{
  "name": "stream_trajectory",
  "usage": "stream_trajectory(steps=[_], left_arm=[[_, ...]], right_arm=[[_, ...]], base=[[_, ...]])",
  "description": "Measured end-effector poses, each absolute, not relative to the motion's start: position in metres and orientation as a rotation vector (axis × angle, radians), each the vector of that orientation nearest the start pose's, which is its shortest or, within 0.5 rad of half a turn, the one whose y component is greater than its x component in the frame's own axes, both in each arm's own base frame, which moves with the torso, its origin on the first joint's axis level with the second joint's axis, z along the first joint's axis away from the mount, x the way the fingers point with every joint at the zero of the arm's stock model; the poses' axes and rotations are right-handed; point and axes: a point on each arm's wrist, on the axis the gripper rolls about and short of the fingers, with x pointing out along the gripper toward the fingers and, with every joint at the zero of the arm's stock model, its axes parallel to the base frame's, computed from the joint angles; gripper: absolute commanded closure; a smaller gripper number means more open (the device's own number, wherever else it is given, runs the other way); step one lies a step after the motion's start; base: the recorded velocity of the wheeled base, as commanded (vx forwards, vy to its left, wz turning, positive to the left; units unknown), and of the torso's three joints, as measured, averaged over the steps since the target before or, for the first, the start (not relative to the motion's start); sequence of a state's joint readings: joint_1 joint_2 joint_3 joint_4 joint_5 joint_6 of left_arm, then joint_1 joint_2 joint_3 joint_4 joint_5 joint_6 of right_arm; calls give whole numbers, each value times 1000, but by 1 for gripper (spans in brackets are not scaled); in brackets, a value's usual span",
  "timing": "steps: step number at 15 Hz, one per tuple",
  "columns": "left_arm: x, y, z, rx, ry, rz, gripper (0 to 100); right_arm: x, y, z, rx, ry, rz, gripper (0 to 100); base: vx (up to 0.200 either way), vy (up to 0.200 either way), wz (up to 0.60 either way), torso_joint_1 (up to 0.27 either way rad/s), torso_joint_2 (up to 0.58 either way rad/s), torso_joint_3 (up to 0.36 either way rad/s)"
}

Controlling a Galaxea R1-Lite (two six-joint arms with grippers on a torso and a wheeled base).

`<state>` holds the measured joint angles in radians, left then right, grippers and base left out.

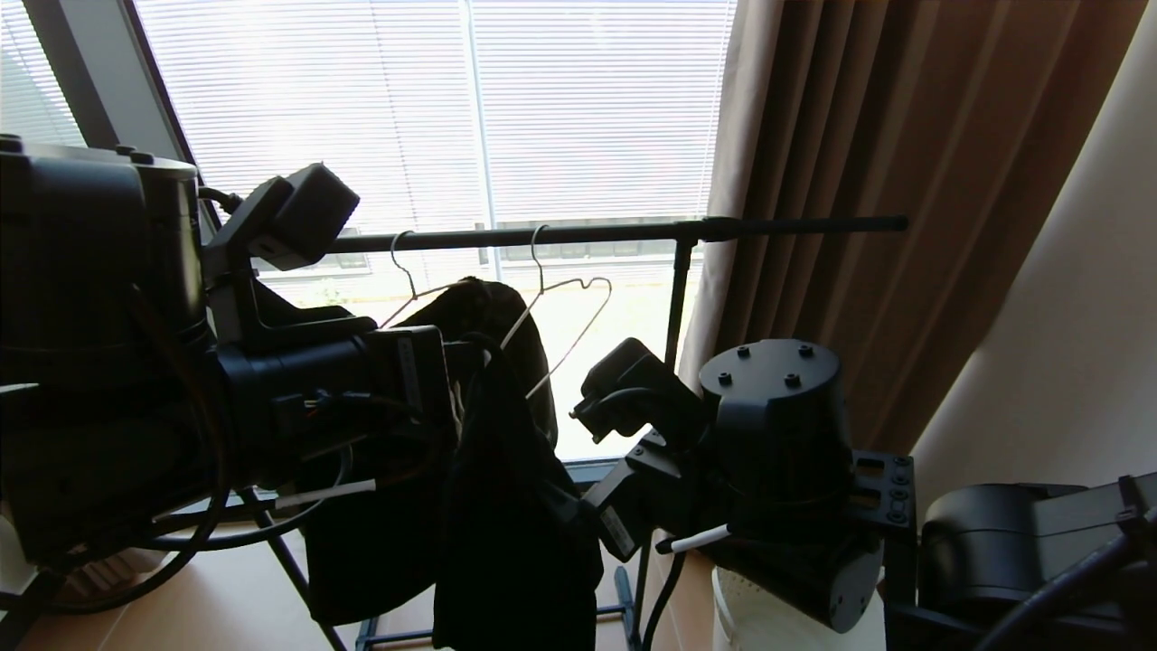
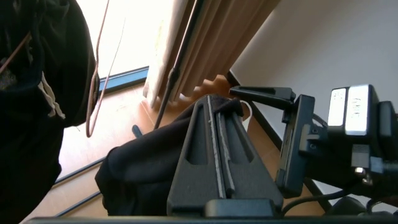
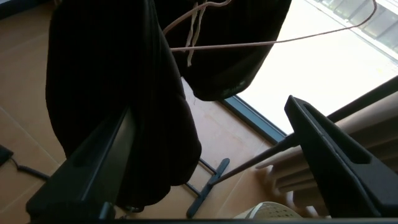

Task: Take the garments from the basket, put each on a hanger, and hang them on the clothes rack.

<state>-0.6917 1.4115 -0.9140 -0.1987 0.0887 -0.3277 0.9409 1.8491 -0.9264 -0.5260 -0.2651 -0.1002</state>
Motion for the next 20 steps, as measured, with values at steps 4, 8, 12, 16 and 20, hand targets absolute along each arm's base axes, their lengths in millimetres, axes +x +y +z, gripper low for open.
stream_trajectory(steps=[4, 8, 12, 16, 20], left_arm=[[186, -151, 249, -200, 374, -546, 100], [186, -151, 249, -200, 375, -545, 100], [186, -151, 247, -197, 380, -545, 100], [186, -152, 246, -195, 383, -546, 100], [185, -152, 247, -179, 379, -555, 100]], right_arm=[[211, 271, 150, -326, 306, 667, 0], [213, 269, 159, -305, 272, 657, 0], [213, 269, 174, -281, 234, 657, 0], [220, 278, 181, -268, 208, 654, 0], [227, 288, 173, -278, 220, 653, 0]], base=[[0, 0, 0, 0, 0, 0], [0, 0, 0, 0, 0, 0], [0, 0, 0, 0, 0, 0], [0, 0, 0, 0, 0, 0], [0, 0, 0, 0, 0, 0]])
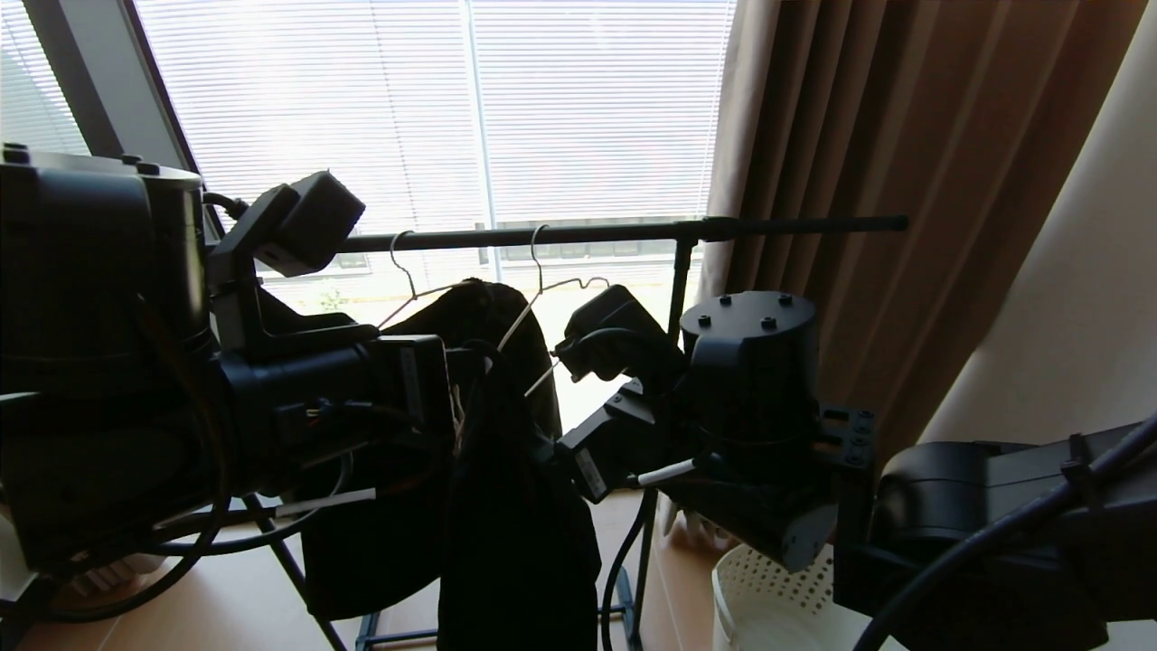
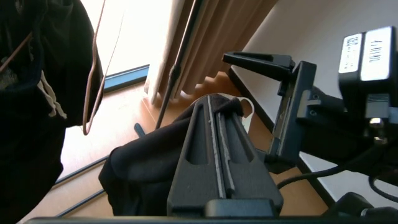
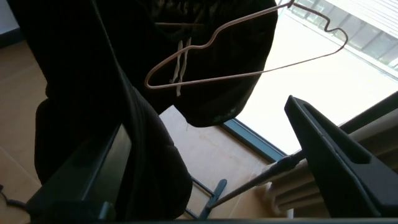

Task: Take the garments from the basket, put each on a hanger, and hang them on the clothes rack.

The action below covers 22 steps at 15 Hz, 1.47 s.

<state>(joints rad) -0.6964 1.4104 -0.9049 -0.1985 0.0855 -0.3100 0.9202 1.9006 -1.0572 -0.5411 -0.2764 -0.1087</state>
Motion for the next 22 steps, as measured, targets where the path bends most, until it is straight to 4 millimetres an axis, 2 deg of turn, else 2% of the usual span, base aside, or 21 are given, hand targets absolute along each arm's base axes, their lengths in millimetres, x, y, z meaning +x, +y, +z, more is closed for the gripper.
stream_trajectory(steps=[3, 4, 7, 10, 13, 17, 18, 22], left_arm=[[181, -151, 248, -174, 375, -583, 100], [179, -151, 247, -168, 379, -600, 100], [175, -148, 242, -159, 393, -611, 100], [176, -140, 229, -152, 437, -601, 100], [177, -130, 214, -176, 505, -714, 100], [176, -126, 202, -198, 577, -833, 100], [176, -125, 200, -198, 587, -833, 0], [176, -128, 181, -155, 652, -832, 0]], right_arm=[[232, 291, 166, -285, 231, 649, 0], [233, 292, 166, -282, 229, 647, 100], [238, 289, 167, -266, 224, 629, 100], [244, 273, 182, -218, 203, 573, 100], [244, 257, 202, -190, 164, 515, 100], [238, 257, 218, -171, 124, 509, 100], [237, 258, 219, -170, 122, 513, 100], [231, 262, 219, -183, 114, 516, 100]], base=[[0, 0, 0, 0, 0, 0], [0, 0, 0, 0, 0, 0], [0, 0, 0, 0, 0, 0], [0, 0, 0, 0, 0, 0], [0, 0, 0, 0, 0, 0], [0, 0, 0, 0, 0, 0], [0, 0, 0, 0, 0, 0], [0, 0, 0, 0, 0, 0]])
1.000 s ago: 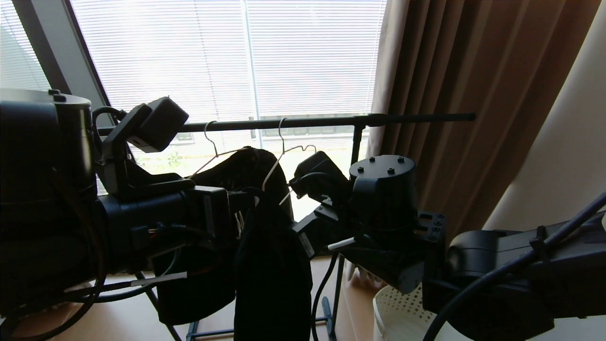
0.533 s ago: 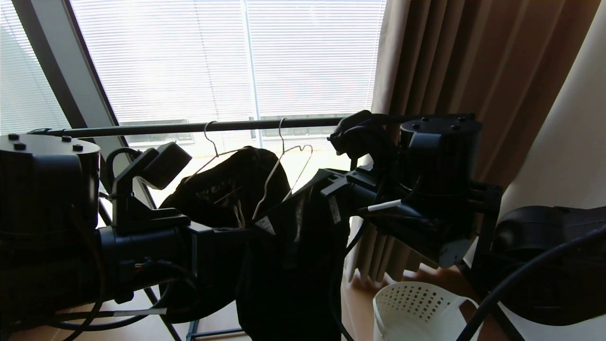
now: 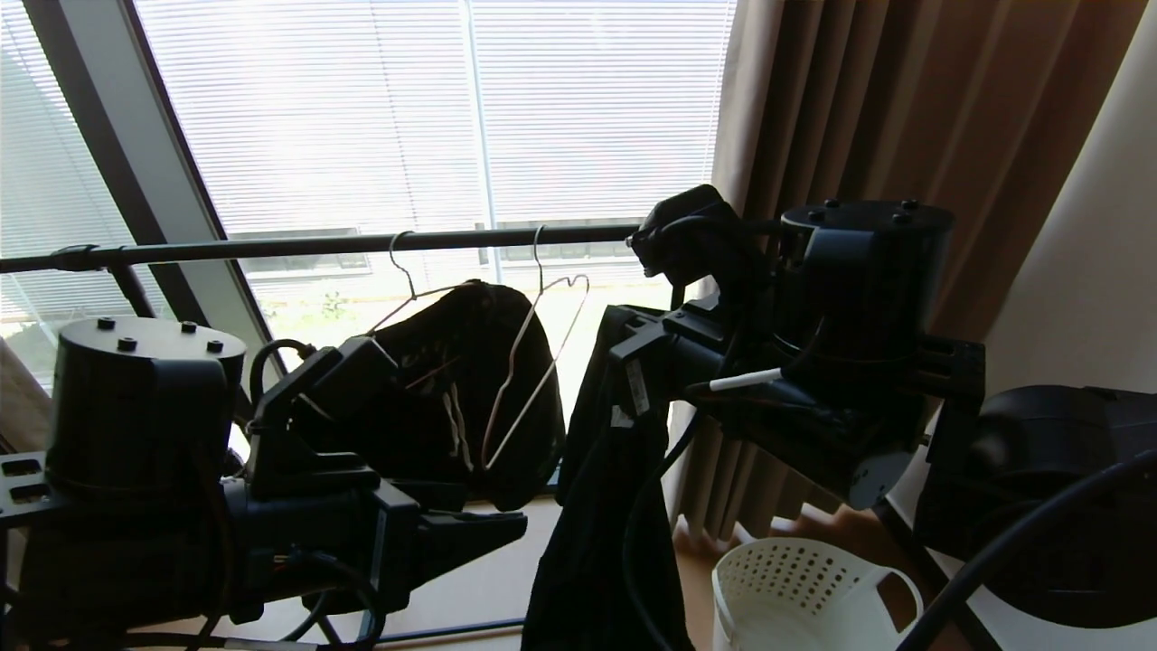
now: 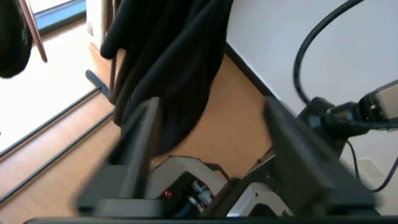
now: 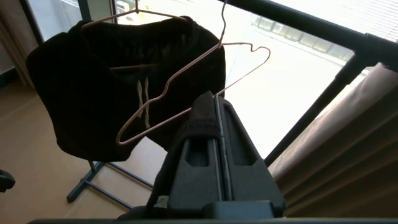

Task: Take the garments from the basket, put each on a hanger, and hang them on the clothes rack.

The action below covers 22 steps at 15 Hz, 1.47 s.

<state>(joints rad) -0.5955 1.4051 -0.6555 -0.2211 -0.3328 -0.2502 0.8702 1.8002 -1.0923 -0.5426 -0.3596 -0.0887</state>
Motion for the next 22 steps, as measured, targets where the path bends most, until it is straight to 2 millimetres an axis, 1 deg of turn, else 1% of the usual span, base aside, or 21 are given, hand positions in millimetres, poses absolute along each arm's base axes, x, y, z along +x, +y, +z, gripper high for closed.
stream_trajectory(steps=[1, 3, 5, 7, 9, 16, 19, 22], left_arm=[[174, -131, 176, -145, 670, -842, 0], [173, -138, 173, -131, 653, -868, 0], [175, -144, 171, -107, 647, -828, 0], [183, -156, 172, -88, 625, -783, 0], [189, -167, 176, -93, 603, -795, 0], [199, -182, 185, -100, 570, -817, 0], [208, -192, 188, -105, 556, -796, 0], [225, -202, 188, -109, 549, -733, 0]], right_arm=[[230, 263, 219, -190, 113, 509, 100], [230, 264, 222, -230, 96, 488, 100], [230, 264, 226, -277, 71, 457, 100], [229, 266, 229, -287, 62, 450, 100], [227, 267, 230, -289, 61, 443, 100], [222, 270, 228, -302, 72, 434, 100], [217, 274, 229, -302, 69, 448, 100], [215, 273, 230, -294, 61, 435, 100]], base=[[0, 0, 0, 0, 0, 0], [0, 0, 0, 0, 0, 0], [0, 0, 0, 0, 0, 0], [0, 0, 0, 0, 0, 0], [0, 0, 0, 0, 0, 0], [0, 0, 0, 0, 0, 0], [0, 0, 0, 0, 0, 0], [0, 0, 0, 0, 0, 0]])
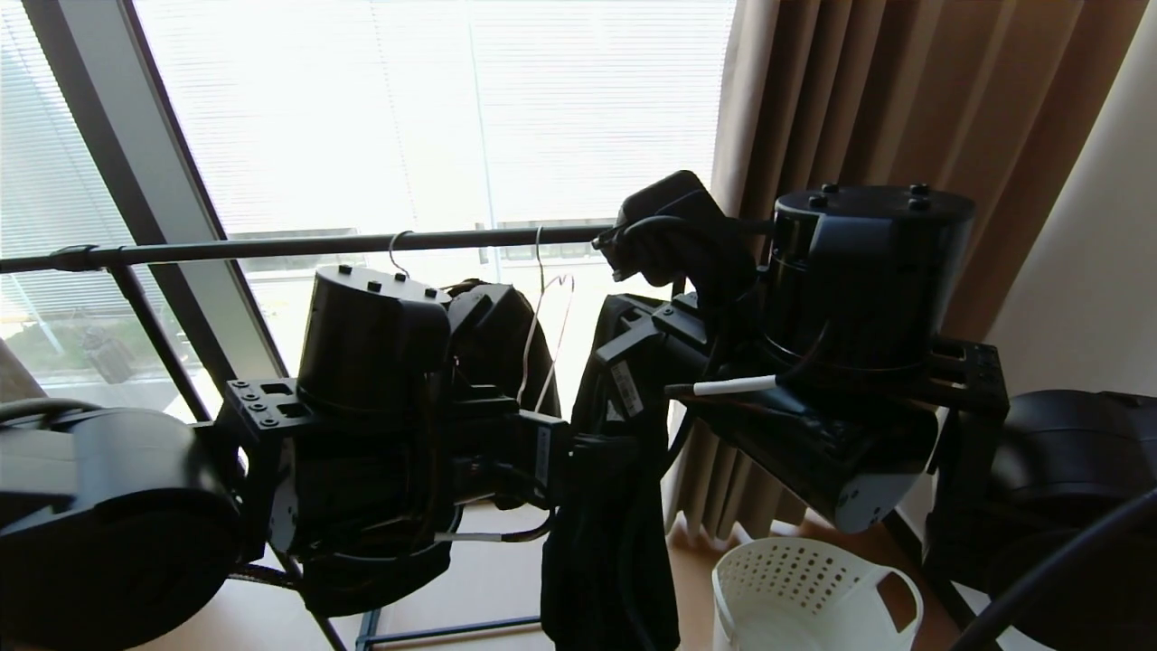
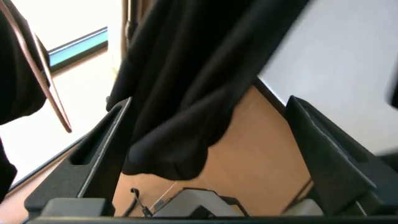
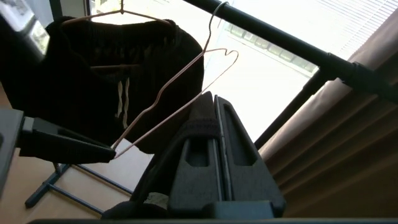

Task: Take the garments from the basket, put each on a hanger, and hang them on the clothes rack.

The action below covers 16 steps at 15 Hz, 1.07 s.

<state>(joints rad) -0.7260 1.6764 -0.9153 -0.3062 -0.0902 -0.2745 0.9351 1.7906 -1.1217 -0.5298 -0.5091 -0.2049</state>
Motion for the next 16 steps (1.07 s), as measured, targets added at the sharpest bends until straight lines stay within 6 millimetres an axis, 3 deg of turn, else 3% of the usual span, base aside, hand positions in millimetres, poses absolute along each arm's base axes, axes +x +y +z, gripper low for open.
stream_trajectory(steps=[6, 11, 16], left_arm=[[263, -197, 165, -107, 590, -612, 0], [268, -191, 151, -99, 633, -582, 0], [274, -206, 142, -81, 648, -595, 0]], right_arm=[[203, 257, 238, -276, 48, 431, 100], [195, 245, 251, -248, 18, 422, 100], [194, 244, 255, -239, 8, 422, 100]], base=[[0, 0, 0, 0, 0, 0], [0, 0, 0, 0, 0, 0], [0, 0, 0, 0, 0, 0]])
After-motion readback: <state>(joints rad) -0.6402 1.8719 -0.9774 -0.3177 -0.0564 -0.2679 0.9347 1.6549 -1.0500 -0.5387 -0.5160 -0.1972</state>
